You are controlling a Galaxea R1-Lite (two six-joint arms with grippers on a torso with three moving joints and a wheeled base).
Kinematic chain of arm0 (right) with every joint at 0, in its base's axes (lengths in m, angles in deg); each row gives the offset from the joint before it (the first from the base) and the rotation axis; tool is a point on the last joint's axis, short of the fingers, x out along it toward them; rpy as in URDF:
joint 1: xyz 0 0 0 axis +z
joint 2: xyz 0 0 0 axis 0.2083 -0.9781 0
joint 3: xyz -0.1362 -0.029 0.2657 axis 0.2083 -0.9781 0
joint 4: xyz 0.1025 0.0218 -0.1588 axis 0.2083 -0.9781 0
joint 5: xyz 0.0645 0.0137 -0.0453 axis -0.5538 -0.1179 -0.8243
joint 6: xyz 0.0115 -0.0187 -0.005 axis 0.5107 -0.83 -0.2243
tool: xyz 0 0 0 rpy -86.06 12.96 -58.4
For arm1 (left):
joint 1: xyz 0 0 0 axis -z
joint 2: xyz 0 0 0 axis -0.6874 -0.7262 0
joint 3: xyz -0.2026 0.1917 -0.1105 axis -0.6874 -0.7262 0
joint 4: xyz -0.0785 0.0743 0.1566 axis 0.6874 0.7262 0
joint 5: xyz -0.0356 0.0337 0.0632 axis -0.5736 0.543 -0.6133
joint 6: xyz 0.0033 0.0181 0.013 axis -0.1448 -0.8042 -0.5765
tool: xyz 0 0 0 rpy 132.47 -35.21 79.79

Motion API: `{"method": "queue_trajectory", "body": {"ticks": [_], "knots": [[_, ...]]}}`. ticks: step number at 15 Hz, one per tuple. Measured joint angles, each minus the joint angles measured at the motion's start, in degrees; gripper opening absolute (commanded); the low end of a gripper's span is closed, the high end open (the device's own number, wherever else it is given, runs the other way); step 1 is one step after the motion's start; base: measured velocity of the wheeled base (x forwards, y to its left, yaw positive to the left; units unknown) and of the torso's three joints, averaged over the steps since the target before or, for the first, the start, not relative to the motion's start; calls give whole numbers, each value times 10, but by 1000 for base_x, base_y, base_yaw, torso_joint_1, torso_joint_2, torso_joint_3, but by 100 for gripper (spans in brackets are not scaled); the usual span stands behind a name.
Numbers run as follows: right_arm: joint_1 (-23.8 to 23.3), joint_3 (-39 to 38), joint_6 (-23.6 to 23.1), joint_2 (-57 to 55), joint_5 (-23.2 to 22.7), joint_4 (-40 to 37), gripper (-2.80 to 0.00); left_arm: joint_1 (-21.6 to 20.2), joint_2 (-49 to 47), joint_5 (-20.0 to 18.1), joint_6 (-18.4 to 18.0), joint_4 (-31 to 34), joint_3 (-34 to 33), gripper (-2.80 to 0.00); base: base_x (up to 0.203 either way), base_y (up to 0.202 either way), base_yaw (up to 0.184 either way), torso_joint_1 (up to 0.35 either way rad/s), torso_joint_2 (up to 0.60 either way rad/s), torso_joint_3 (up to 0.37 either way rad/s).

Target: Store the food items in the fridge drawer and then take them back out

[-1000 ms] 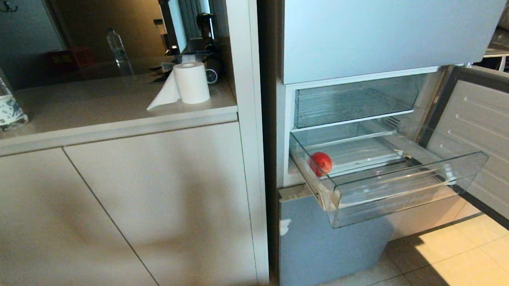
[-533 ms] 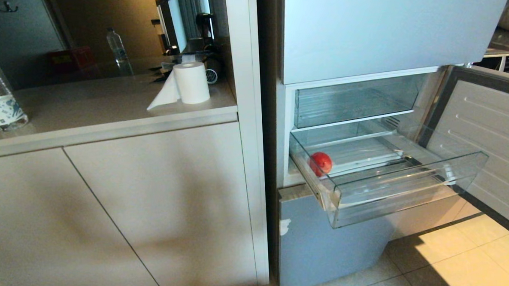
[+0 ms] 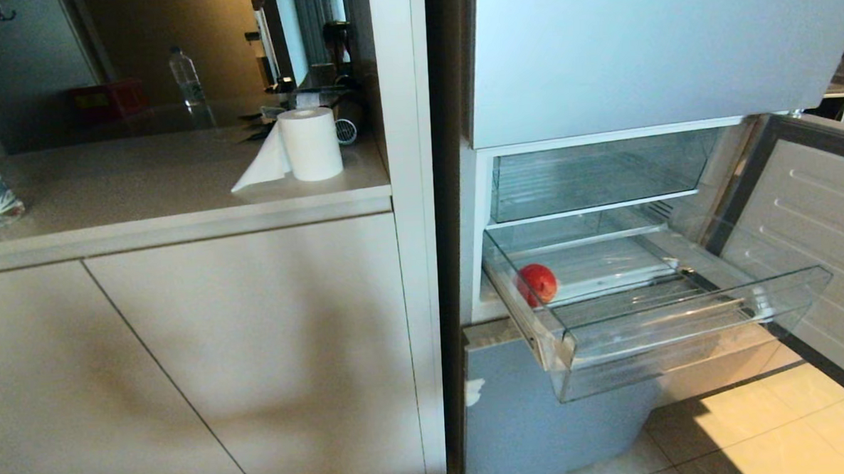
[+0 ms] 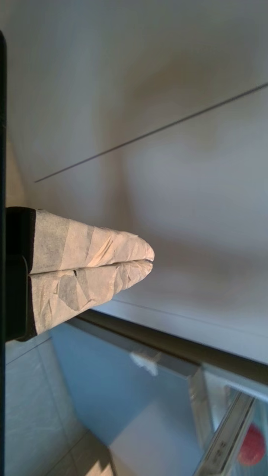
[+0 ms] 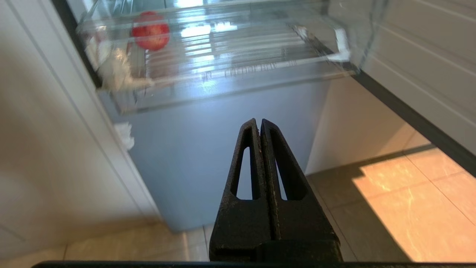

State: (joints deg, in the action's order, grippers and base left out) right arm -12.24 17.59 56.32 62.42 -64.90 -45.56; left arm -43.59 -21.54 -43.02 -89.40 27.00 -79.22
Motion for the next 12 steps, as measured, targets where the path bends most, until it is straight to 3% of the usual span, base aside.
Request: {"method": "queue_trajectory", "body": {"ticks": [6, 9, 12], "knots": [[0, 0, 0, 0, 0, 0, -280, 0, 0, 0, 0, 0, 0, -280, 193, 0, 0, 2, 2, 1], [0, 13, -14, -1, 1, -11, -280, 0, 0, 0, 3, -3, -1, -280, 31, 0, 0, 7, 3, 1], [0, 122, -18, -40, -26, -71, -280, 0, 0, 0, 4, -3, -2, -280, 0, 0, 0, 0, 0, 0]]}}
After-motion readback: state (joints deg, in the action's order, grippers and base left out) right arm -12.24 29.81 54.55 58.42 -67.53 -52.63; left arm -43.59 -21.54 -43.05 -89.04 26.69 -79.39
